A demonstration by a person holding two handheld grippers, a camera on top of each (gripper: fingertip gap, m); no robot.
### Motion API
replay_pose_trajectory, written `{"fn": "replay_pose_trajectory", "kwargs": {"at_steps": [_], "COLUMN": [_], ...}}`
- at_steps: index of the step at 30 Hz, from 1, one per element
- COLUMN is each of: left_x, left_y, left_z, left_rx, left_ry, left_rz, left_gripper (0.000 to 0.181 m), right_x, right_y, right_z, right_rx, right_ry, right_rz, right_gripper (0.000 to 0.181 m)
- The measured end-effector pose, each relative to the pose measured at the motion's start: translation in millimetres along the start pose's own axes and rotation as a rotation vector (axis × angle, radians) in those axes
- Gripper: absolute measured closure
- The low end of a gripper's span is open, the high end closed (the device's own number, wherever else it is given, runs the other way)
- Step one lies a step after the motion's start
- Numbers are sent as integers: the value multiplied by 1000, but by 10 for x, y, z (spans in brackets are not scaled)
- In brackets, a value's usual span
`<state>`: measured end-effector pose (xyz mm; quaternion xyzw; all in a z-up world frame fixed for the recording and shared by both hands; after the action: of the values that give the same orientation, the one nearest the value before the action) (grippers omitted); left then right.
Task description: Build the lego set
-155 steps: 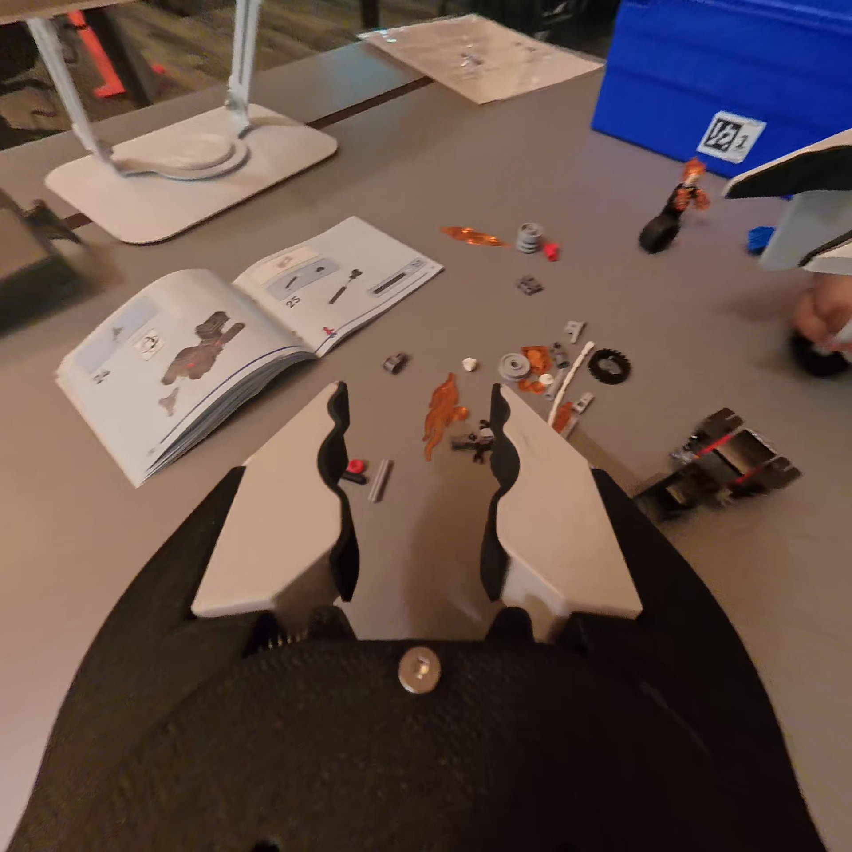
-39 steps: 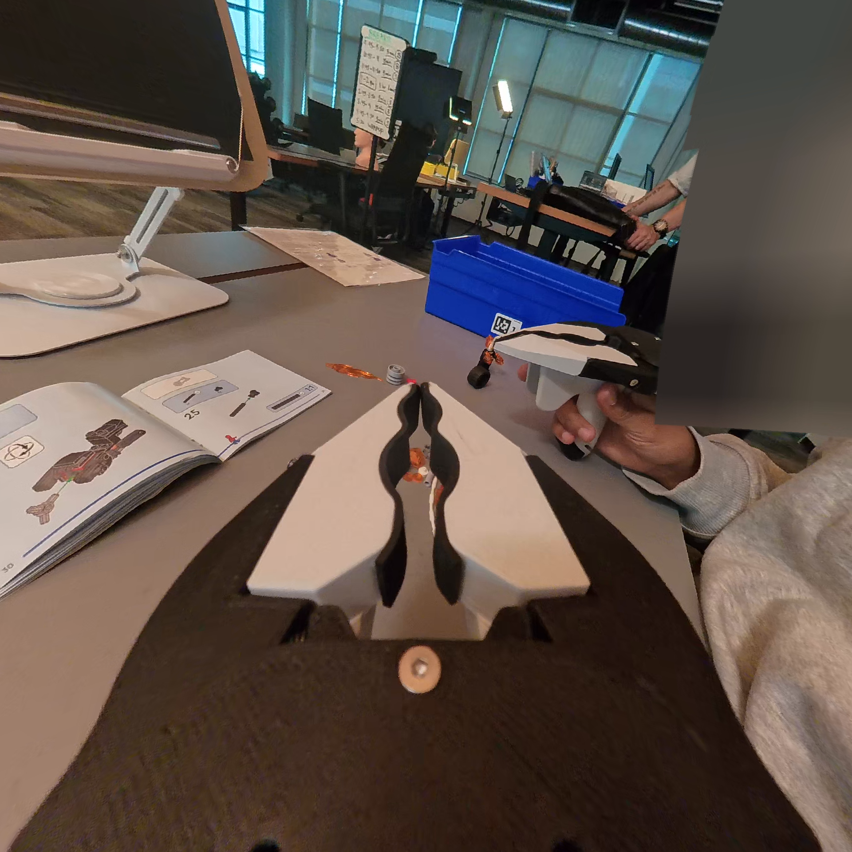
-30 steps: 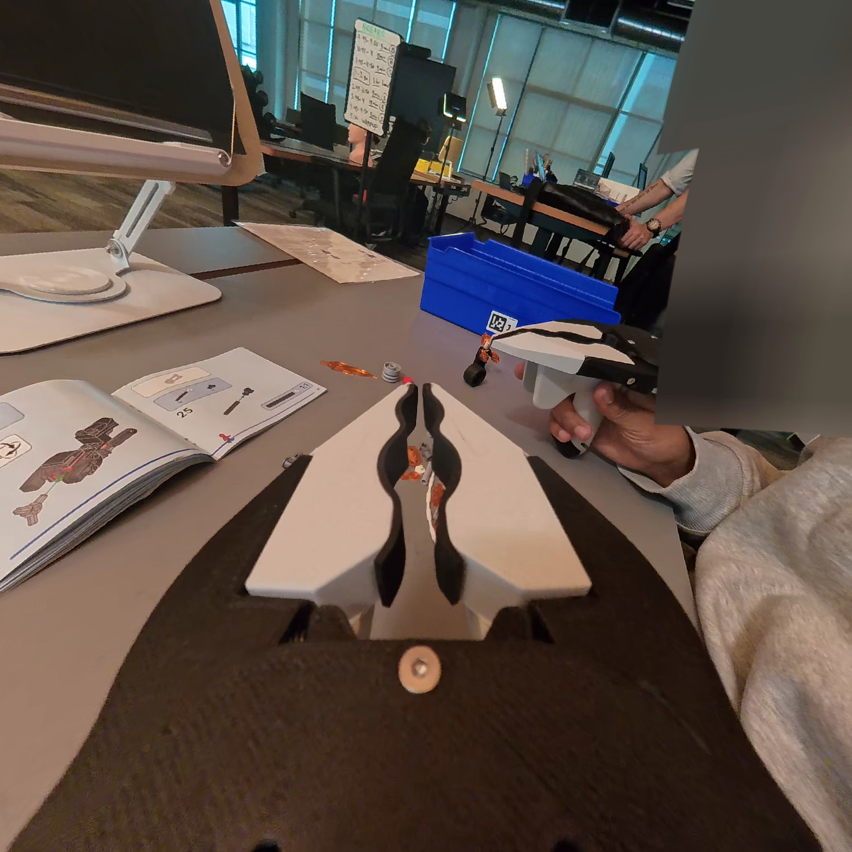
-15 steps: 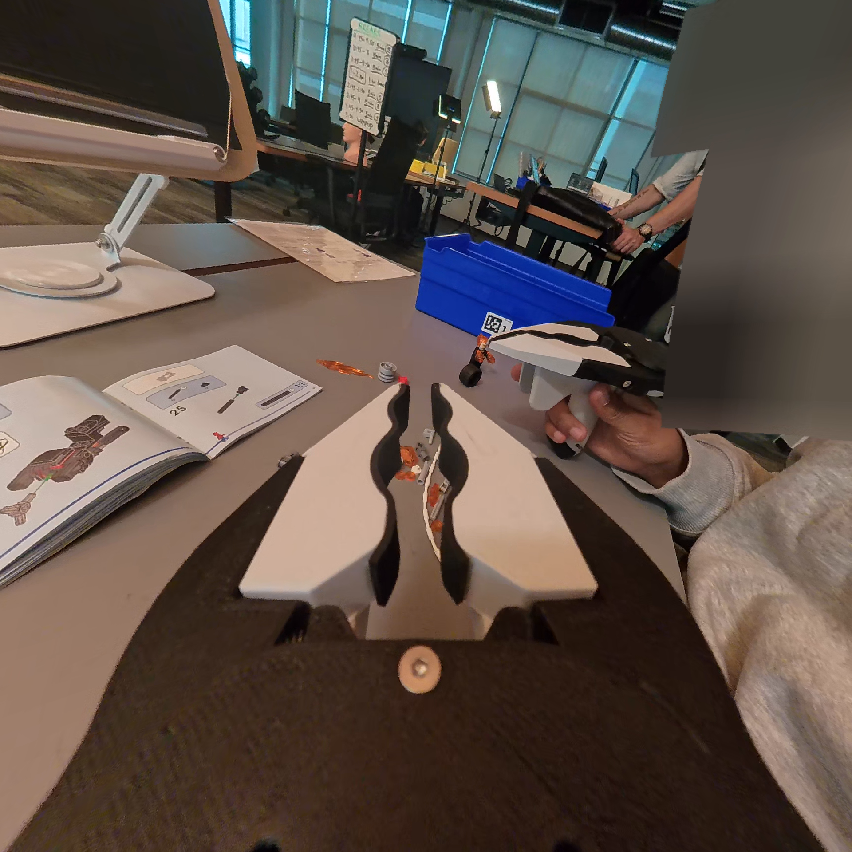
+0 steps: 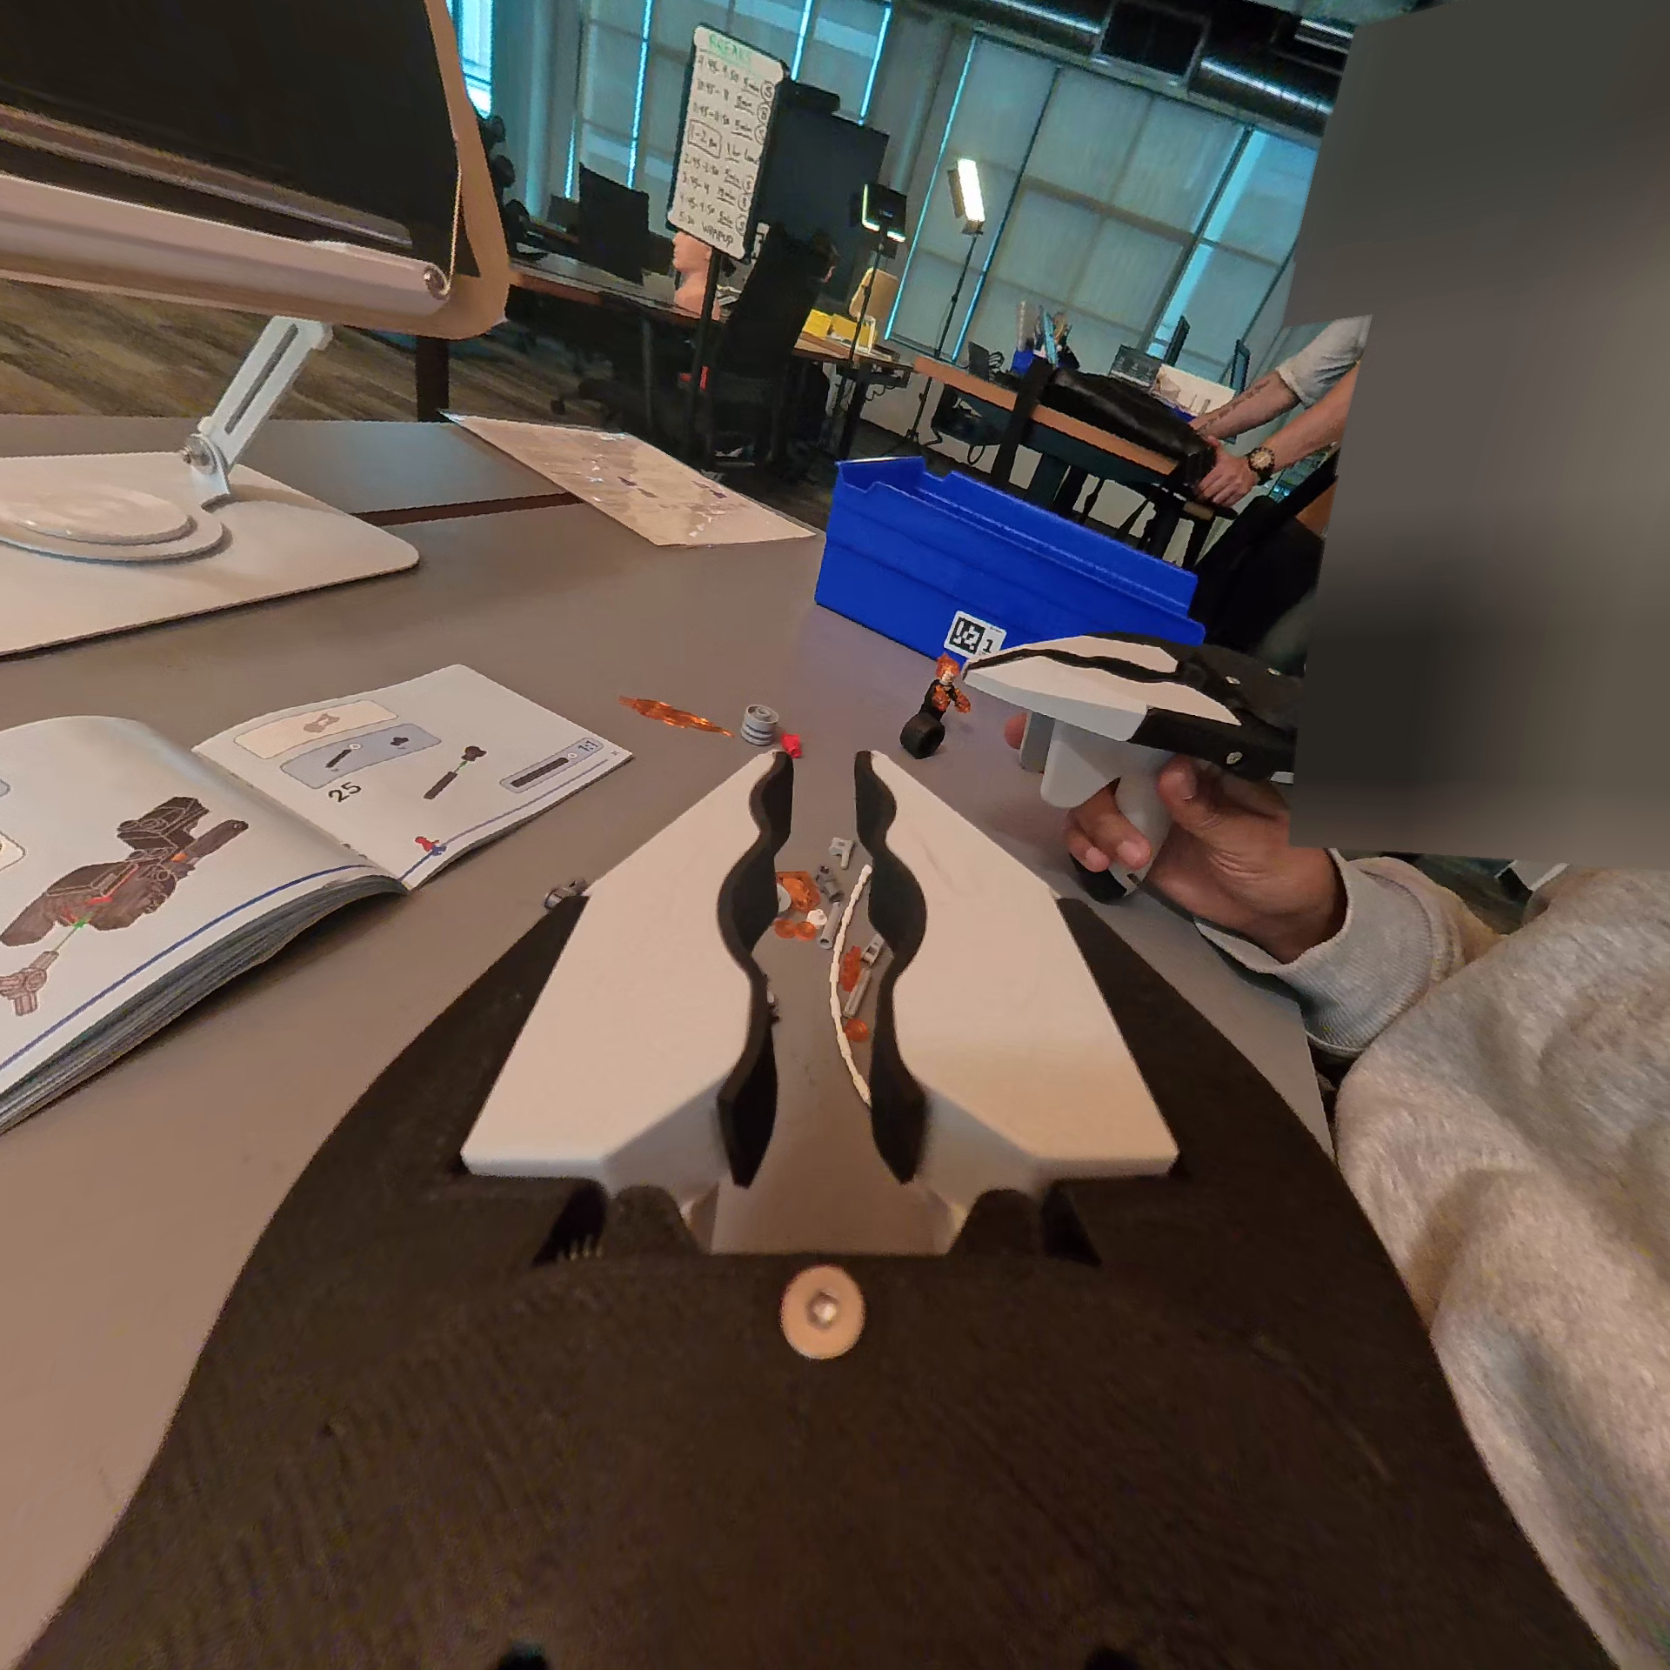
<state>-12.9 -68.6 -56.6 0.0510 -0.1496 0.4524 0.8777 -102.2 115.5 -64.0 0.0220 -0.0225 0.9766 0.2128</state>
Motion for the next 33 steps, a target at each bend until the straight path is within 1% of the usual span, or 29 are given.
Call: {"fn": "replay_pose_trajectory", "kwargs": {"at_steps": [33], "left_x": [-57], "left_y": [1], "left_z": [-20], "left_rx": [2], "left_ry": [-34], "left_rz": [1], "left_gripper": [166], "right_x": [-57], "right_y": [9], "right_z": [11], "right_rx": [-8], "right_ry": [5], "right_rz": [14], "right_gripper": [181]}}
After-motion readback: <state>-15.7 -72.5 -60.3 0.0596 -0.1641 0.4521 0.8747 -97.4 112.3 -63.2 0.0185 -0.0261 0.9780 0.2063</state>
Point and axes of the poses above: each gripper's, where its closed fingertips meet, y out along the fingers, z out of its top, x = y × z across the jaws, the point moved 5 cm from there along -y, back along the fingers, and after that the axes turned 3 degrees about -z, right-handed, at the moved point
